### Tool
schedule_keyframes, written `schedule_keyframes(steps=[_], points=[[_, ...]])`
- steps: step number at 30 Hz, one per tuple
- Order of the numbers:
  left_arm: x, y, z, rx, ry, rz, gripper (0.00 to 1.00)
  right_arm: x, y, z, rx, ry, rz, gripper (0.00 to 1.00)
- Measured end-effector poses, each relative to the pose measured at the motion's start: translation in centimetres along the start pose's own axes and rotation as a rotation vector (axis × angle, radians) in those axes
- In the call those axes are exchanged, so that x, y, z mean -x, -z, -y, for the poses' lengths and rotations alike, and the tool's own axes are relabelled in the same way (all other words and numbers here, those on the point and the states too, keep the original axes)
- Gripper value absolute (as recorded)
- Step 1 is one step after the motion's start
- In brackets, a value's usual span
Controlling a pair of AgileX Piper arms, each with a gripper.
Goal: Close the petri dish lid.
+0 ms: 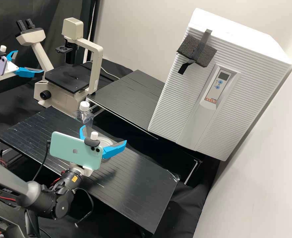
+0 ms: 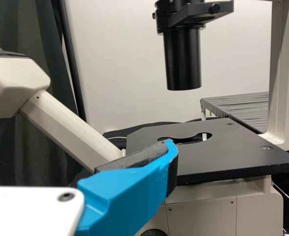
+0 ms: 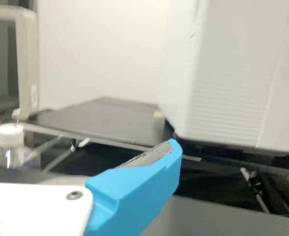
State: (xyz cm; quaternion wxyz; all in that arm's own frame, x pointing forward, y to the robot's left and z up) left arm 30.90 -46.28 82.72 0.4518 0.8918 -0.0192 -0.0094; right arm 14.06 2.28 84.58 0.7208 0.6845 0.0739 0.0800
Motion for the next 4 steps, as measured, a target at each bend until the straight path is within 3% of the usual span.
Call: schedule_keyframes(steps=[4], points=[[0.00,0.00,0.00,0.000,0.000,0.000,1.00,0.13,0.16,-0.50,-0.047,-0.051,0.002,1.00]])
